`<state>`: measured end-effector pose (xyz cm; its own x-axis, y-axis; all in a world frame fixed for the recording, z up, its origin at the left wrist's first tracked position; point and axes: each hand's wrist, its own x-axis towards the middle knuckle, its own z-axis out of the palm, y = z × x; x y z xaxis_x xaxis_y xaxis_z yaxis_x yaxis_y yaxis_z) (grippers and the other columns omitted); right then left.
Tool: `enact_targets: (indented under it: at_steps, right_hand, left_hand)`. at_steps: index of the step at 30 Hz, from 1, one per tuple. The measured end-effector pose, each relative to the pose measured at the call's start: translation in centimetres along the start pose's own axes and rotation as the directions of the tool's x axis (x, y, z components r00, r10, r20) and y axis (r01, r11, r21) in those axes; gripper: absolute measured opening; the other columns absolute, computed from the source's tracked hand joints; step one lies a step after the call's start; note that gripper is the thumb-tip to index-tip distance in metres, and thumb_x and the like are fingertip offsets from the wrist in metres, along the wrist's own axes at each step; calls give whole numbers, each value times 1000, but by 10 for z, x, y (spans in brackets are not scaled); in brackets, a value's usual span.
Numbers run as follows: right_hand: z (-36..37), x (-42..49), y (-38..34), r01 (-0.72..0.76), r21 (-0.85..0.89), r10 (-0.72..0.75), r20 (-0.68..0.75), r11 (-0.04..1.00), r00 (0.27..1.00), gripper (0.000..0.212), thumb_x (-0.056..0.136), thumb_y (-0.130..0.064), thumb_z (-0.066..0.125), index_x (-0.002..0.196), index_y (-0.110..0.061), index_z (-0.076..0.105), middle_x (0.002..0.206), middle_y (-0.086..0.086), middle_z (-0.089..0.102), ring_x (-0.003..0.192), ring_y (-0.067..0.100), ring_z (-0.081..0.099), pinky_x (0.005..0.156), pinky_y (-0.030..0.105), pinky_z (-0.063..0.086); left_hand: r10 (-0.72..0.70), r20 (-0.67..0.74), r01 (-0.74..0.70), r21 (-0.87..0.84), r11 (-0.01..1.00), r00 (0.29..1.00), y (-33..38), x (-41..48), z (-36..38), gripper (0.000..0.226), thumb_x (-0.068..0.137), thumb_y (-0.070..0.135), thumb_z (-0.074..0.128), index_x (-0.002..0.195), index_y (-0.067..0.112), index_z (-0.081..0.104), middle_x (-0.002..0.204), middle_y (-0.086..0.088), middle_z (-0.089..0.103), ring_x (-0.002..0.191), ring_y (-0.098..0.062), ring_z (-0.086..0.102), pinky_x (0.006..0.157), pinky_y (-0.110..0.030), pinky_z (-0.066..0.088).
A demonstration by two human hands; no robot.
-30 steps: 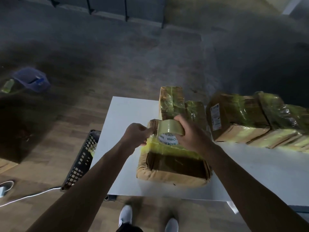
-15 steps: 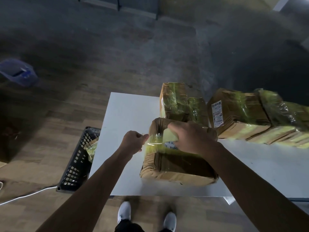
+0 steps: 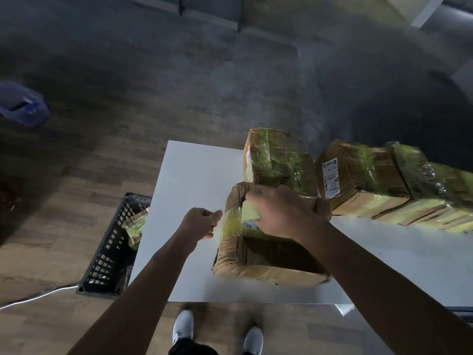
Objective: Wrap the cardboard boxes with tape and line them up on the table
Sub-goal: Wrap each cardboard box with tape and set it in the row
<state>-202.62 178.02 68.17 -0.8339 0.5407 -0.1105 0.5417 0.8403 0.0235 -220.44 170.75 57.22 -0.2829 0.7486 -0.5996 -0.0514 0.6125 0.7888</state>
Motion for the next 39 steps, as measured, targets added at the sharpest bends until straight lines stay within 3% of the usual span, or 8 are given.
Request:
enact_targets:
  at_steps: [7, 13, 16, 18, 21, 25, 32, 39]
  right_hand:
    - [8, -1, 4, -9, 53, 10, -31, 999, 999, 42, 84, -49, 65, 111, -18, 55, 101, -1, 66, 88, 19, 63, 77, 36, 52]
    - [16, -5, 5, -52, 131, 55, -14, 990, 998, 43, 83, -40, 68, 115, -13, 57, 107, 3, 64, 95, 22, 61, 82, 37, 51]
    - [14, -8, 5, -92, 317, 115, -53, 944, 992, 52, 80, -29, 75, 125, -15, 55, 118, 3, 59, 102, 19, 58, 85, 31, 49]
    - [13, -11, 6, -74, 449, 125, -85, 891, 988, 57, 76, -23, 79, 126, -19, 52, 120, 0, 56, 101, 13, 56, 81, 24, 48]
    - [15, -16, 12, -2, 521, 77, -122, 853, 990, 46, 75, -20, 78, 114, -22, 53, 112, -7, 52, 96, 4, 49, 75, 8, 38]
    - [23, -29, 24, -14, 544, 55, -60, 839, 997, 54, 82, -18, 73, 126, -36, 45, 129, -13, 47, 110, -3, 41, 79, 5, 41]
    - [21, -38, 37, 42, 430, -29, -37, 902, 999, 66, 86, -17, 67, 142, -38, 39, 131, 3, 53, 120, 19, 52, 80, 32, 58]
    - [27, -34, 39, 91, 373, -51, -115, 923, 992, 60, 86, -17, 68, 138, -33, 43, 124, 6, 60, 112, 22, 57, 82, 39, 56]
  left_hand:
    - [-38, 135, 57, -136, 989, 990, -7, 9, 12, 33, 91, 22, 68, 67, 2, 55, 59, -4, 38, 50, -14, 36, 53, -25, 36]
    - [-187, 137, 201, -100, 974, 973, -21, 5, 14, 50, 80, 50, 73, 68, 12, 44, 58, -2, 33, 51, -14, 37, 59, -27, 39]
    - [120, -188, -101, 108, 989, 975, -16, 4, 25, 34, 85, 33, 73, 80, 12, 48, 75, -4, 47, 60, -7, 48, 67, -22, 41]
    - [449, -304, -380, 261, 887, 840, -3, -9, 38, 18, 90, 20, 66, 99, 10, 55, 98, -3, 53, 80, -9, 50, 70, -17, 40]
    - [576, -156, -516, 305, 800, 802, -2, -23, 58, 25, 99, 20, 48, 122, 14, 57, 120, -1, 52, 112, -13, 44, 96, -23, 31]
    - [512, -93, -470, 286, 835, 854, -16, -26, 64, 39, 105, 27, 28, 141, 22, 41, 134, -1, 47, 119, -14, 39, 97, -28, 29]
    - [433, -56, -388, 350, 852, 900, -16, -24, 65, 40, 104, 33, 27, 142, 27, 36, 140, -5, 46, 126, -24, 45, 102, -50, 43]
    - [523, 178, -538, 43, 842, 833, -1, -48, 64, 58, 84, 19, 46, 139, 32, 41, 136, 5, 47, 130, -20, 42, 102, -33, 44]
